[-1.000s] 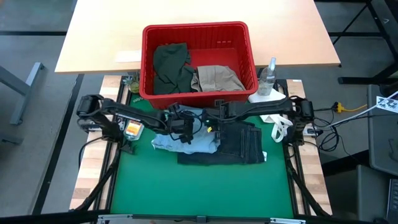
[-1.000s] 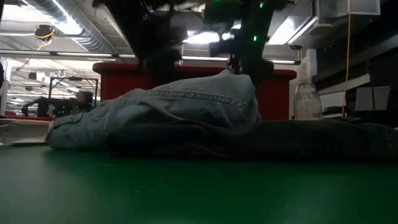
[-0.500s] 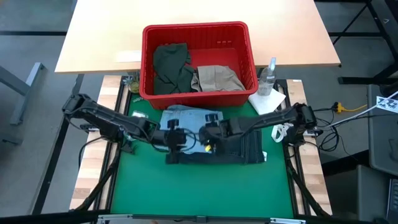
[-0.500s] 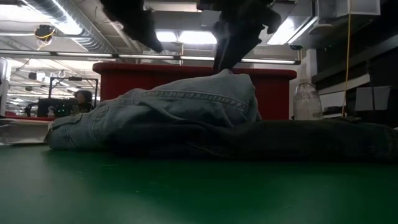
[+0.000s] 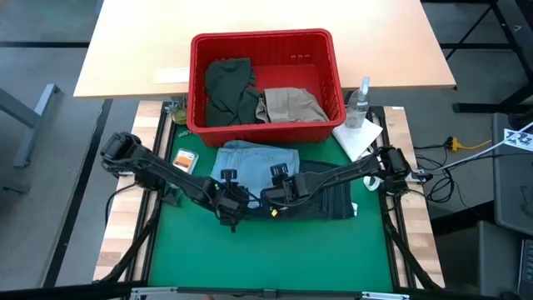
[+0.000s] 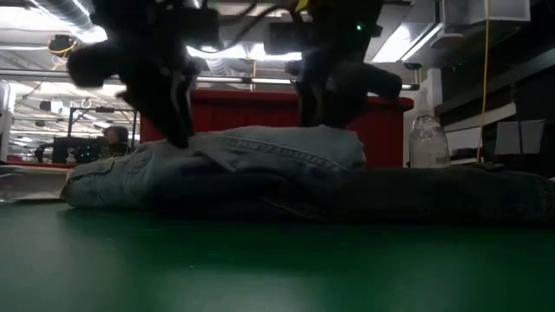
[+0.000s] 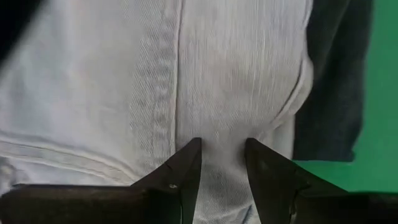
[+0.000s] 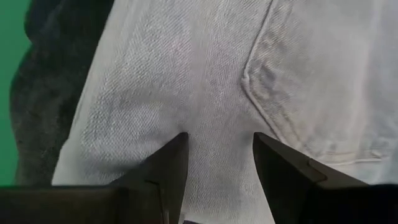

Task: Fold laundry
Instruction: Fold the light blue jeans

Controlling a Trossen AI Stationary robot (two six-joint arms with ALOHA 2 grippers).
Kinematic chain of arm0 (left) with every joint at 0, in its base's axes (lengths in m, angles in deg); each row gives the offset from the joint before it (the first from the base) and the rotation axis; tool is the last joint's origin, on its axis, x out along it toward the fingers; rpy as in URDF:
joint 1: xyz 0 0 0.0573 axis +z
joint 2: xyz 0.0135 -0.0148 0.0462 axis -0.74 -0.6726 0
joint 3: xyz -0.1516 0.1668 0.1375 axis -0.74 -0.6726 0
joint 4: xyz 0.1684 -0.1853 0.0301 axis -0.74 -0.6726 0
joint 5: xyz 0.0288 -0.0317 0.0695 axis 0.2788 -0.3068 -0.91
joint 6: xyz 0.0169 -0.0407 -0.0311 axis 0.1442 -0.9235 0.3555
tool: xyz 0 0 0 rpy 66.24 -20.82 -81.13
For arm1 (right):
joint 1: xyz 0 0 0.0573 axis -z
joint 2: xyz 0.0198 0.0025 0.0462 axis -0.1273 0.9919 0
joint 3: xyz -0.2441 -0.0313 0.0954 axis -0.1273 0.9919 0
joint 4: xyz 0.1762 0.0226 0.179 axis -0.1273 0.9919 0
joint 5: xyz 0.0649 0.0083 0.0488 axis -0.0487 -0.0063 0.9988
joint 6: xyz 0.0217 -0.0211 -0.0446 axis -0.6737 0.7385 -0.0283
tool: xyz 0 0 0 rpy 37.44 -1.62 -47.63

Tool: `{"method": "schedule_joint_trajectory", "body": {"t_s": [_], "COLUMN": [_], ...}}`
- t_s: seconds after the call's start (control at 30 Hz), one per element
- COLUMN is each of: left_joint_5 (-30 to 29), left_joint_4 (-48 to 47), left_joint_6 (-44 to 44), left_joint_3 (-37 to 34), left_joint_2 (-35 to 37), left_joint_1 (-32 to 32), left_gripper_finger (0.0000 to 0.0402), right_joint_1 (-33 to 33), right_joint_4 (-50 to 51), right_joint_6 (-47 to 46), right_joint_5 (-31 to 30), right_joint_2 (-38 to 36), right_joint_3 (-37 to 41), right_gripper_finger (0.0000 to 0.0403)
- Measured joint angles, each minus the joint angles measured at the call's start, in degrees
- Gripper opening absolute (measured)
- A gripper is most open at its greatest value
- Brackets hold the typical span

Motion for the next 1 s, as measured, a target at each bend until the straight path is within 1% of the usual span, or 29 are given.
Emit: {"method": "schedule_joint_trajectory", "body": {"t_s": [0.17, 0.3, 0.47, 0.6, 0.7, 0.9, 1.0], "left_joint_5": [0.1, -0.5, -1.8, -3.9, -3.4, -2.9, -2.5], "left_joint_4": [0.3, 0.5, 0.5, -0.9, -2.1, -3.3, -4.9], "left_joint_6": [0.0, -0.1, 0.3, 0.3, 0.3, 0.0, -2.4], "left_joint_3": [0.2, 0.3, 0.3, 0.0, 0.0, -0.1, -0.1], "left_joint_2": [-5.4, -9.4, -10.8, -8.4, -5.3, 1.5, 4.0], "left_joint_1": [0.0, -0.5, -1.8, -3.4, -4.5, -7.4, -8.5], "left_gripper_finger": [0.0121, 0.0121, 0.0121, 0.0120, 0.0120, 0.0120, 0.0120], "right_joint_1": [0.0, 0.0, 0.0, 0.1, 0.1, -0.1, -1.2], "right_joint_4": [2.4, 3.0, 3.3, 3.3, 3.3, 4.4, 3.6], "right_joint_6": [0.1, 0.1, 0.1, 0.1, -0.2, -4.1, -5.9], "right_joint_5": [0.2, 2.3, 3.5, 3.8, 4.5, 5.9, 5.9], "right_joint_2": [1.8, 2.7, 2.7, 2.6, 1.2, -3.7, -5.6], "right_joint_3": [-0.1, -0.1, -0.1, 0.0, 0.2, 0.4, 0.4], "right_gripper_finger": [0.0182, 0.0182, 0.0181, 0.0181, 0.0181, 0.0182, 0.0182]}}
